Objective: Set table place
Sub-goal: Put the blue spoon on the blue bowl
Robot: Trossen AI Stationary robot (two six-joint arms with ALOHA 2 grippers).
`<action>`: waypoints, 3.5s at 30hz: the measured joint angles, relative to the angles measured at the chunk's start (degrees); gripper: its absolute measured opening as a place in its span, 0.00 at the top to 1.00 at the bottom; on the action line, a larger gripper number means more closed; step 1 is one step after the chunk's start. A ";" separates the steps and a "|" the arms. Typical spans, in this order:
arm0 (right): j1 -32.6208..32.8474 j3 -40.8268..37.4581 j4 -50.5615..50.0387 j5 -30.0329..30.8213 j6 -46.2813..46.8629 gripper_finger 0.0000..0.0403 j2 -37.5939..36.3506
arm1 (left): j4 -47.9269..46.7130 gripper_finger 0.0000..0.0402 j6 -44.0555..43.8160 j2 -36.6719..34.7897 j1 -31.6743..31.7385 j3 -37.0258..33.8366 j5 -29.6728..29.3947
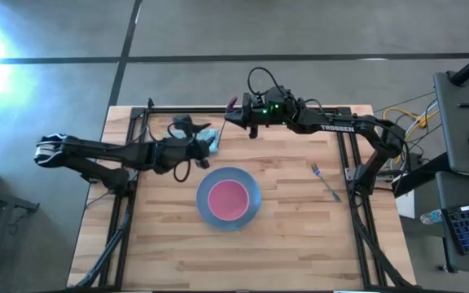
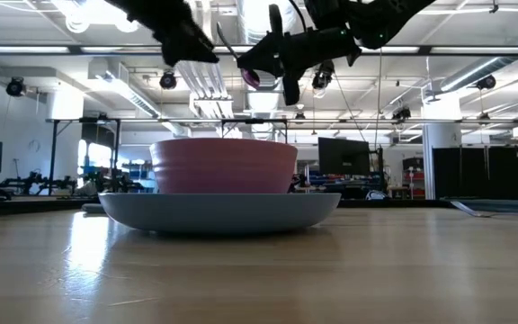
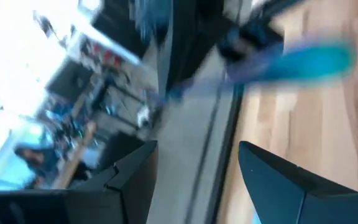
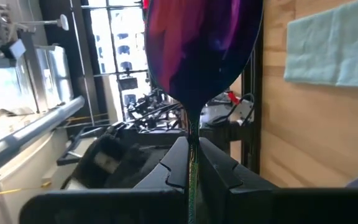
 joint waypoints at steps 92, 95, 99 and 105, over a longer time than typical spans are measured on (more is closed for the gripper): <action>-3.82 -0.15 -17.63 -18.04 -17.84 0.97 -9.01 | -22.39 1.00 -88.03 -12.22 -0.95 5.03 24.97; -3.82 -0.15 -17.62 -18.21 -18.49 0.97 -9.61 | -27.31 1.00 -92.09 -9.96 -1.48 4.67 25.83; -3.85 -0.15 -17.61 -18.21 -19.91 0.97 -10.15 | -24.47 1.00 -93.30 -6.75 -1.84 4.11 27.63; -3.82 -0.15 -18.11 -18.42 -21.07 0.97 -10.24 | -24.55 1.00 -94.55 -0.46 -1.84 4.07 30.47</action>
